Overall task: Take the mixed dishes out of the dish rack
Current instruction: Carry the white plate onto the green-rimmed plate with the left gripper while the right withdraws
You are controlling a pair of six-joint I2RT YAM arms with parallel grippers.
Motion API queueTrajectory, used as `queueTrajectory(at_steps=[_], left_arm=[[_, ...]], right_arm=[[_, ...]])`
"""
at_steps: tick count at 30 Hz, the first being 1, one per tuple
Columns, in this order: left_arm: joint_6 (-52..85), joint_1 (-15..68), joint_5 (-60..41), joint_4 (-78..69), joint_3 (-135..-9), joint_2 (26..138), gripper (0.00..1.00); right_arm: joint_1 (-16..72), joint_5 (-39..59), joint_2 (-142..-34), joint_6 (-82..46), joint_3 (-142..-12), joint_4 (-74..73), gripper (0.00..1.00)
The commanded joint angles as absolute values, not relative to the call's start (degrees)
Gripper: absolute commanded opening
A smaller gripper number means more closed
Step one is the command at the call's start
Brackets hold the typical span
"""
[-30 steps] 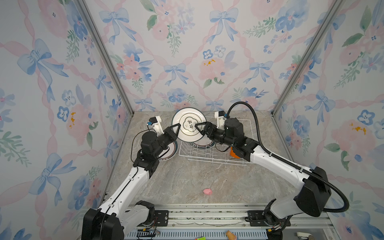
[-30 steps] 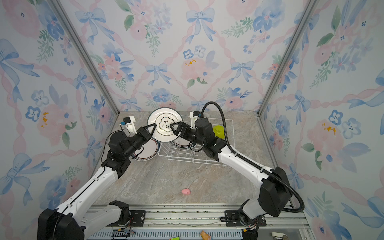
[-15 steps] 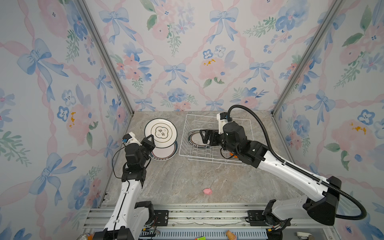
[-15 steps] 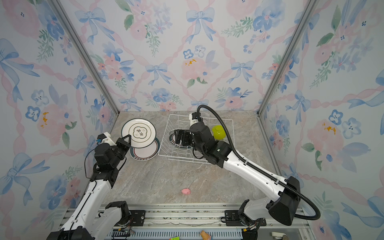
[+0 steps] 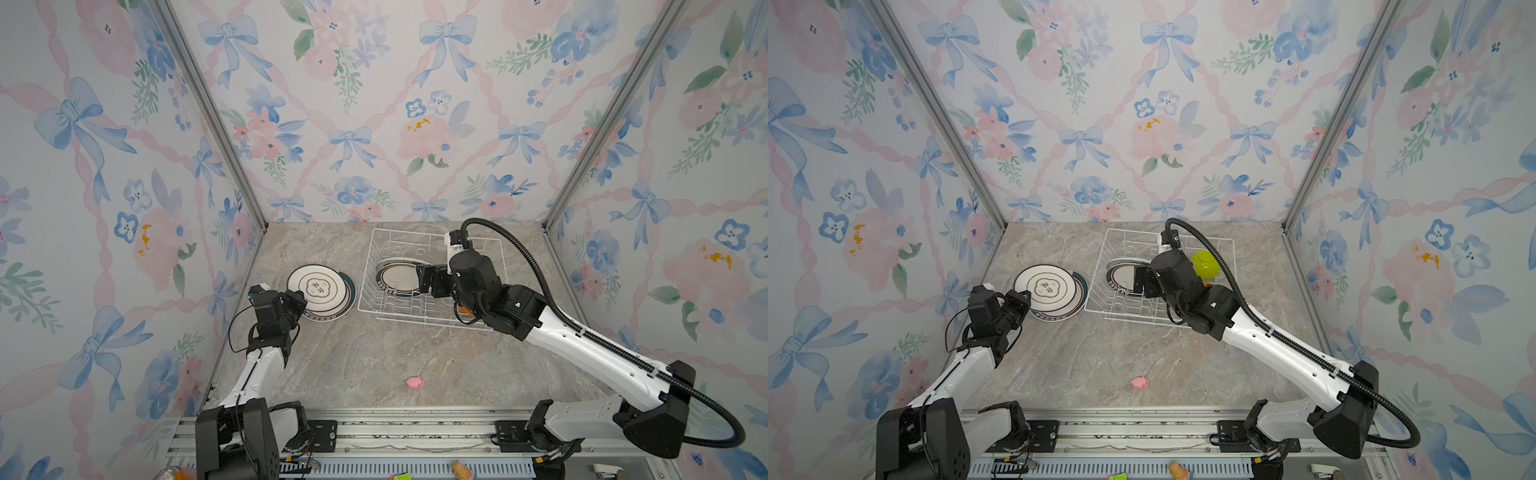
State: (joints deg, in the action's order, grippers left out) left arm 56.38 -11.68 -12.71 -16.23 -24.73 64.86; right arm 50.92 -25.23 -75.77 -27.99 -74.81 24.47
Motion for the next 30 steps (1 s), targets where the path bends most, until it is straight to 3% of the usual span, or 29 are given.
queueTrajectory(at_steps=[1, 30], left_arm=[[54.4, -12.1, -15.0, -19.6, -27.0, 67.3, 0.0], [46.3, -12.1, -20.8, -19.9, -33.5, 82.6, 0.0]], right_arm=[[50.4, -26.6, -75.9, -27.2, -73.7, 28.0, 0.97], [49.6, -25.3, -79.4, -30.1, -74.3, 38.2, 0.97]])
